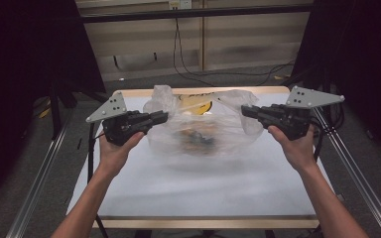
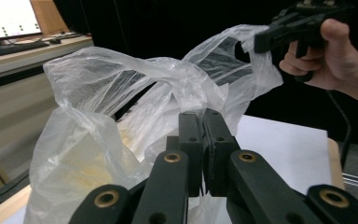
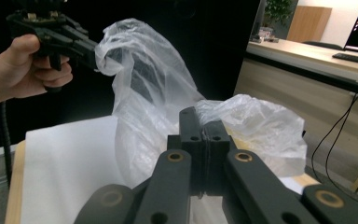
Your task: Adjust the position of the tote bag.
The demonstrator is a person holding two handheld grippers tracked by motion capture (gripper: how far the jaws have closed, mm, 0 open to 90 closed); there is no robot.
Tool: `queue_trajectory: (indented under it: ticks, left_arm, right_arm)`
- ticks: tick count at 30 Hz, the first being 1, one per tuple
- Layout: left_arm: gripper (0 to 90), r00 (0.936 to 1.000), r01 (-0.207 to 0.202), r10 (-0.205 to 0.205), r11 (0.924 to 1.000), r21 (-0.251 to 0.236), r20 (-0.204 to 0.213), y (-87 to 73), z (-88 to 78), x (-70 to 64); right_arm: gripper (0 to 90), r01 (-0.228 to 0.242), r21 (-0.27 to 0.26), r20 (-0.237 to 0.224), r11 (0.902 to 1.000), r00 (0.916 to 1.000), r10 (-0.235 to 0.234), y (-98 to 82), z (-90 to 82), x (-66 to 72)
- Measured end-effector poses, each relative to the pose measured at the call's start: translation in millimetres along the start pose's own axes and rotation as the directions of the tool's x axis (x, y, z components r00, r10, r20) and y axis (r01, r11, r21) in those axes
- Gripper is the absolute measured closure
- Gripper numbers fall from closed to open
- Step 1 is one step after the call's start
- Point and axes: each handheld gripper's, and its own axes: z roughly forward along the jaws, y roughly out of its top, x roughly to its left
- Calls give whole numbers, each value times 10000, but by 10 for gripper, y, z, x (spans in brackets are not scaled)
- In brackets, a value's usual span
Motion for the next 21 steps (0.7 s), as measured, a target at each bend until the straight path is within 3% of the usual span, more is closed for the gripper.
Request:
queue_trajectory:
  ticks: [4, 6, 16, 21]
  left_arm:
    - [882, 9998, -45, 44, 10000, -87, -194, 55, -30, 92]
    - [882, 9995, 116, -122, 9997, -199, -290, 80, -48, 134]
    - [886, 9961, 363, -393, 9986, -380, -795, 191, -147, 374]
    - [891, 9950, 455, -501, 9975, -548, -867, 219, -183, 423]
  right_arm:
    - [895, -133, -307, 76, 9994, 9999, 135, 98, 54, -77]
    - [896, -131, -398, 117, 9991, 9998, 136, 157, 82, -110]
    - [897, 60, -591, 274, 9982, 9996, -44, 462, 207, -184]
    - [898, 11, -623, 429, 9981, 9991, 16, 541, 239, -253]
